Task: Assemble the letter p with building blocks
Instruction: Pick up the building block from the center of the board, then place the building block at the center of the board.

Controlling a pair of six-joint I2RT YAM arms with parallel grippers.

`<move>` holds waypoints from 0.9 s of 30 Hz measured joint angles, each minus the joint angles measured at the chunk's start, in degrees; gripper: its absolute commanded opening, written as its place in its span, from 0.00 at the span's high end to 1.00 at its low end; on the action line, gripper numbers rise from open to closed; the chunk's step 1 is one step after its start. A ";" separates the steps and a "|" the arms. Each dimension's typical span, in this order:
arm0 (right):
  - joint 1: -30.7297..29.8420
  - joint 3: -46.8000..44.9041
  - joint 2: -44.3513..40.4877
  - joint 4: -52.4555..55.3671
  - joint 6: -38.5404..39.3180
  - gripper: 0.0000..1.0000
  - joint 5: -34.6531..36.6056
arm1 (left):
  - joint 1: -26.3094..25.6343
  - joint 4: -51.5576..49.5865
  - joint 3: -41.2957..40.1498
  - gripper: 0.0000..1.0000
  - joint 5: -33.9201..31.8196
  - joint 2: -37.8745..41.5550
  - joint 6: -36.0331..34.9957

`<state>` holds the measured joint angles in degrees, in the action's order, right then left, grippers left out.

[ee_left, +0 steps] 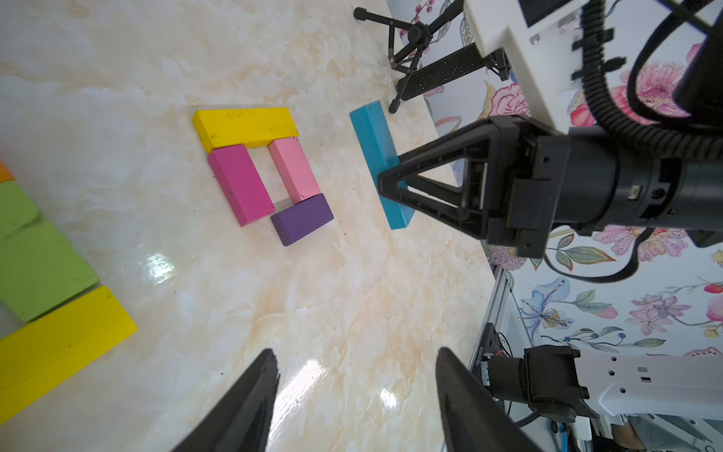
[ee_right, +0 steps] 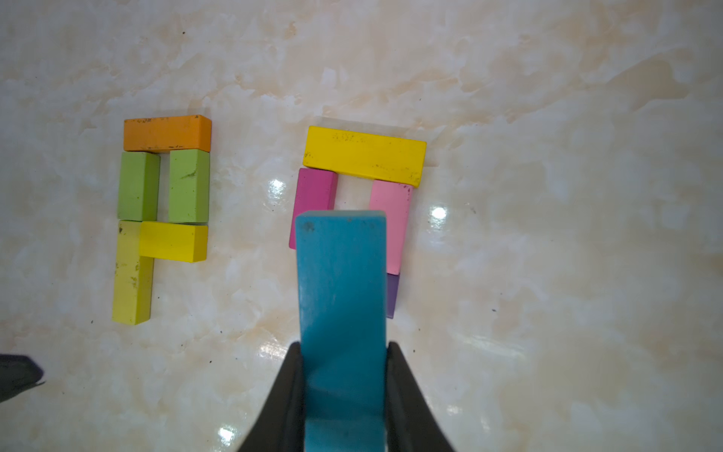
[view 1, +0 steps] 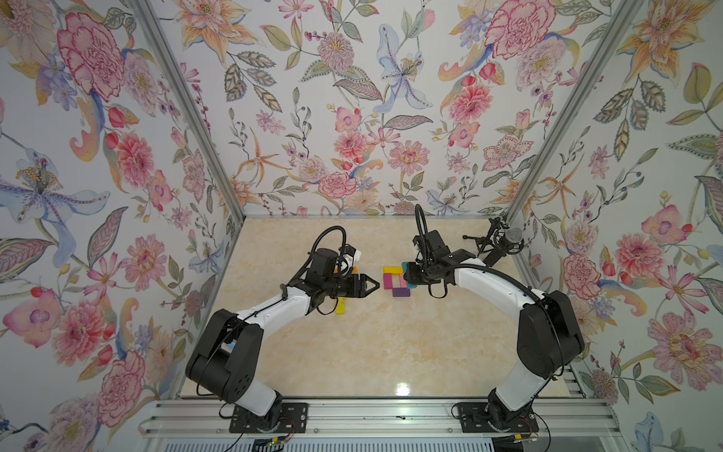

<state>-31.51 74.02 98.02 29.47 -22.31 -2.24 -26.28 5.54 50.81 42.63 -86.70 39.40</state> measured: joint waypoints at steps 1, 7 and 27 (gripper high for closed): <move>-1.01 -0.04 0.00 0.04 -0.72 0.83 0.22 | 0.28 -0.20 -0.42 0.34 -0.09 1.16 -0.22; -6.23 -0.90 0.00 0.52 -6.19 0.83 3.30 | 1.27 -1.22 -3.21 0.33 -1.33 5.46 -1.51; -16.44 -0.94 9.44 0.96 -19.58 0.77 11.61 | 1.27 -4.46 -7.19 0.33 -8.92 13.38 -2.58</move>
<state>-47.94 73.08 107.46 30.44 -41.89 9.37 -25.02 1.08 43.62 33.71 -73.32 36.82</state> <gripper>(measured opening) 0.253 0.667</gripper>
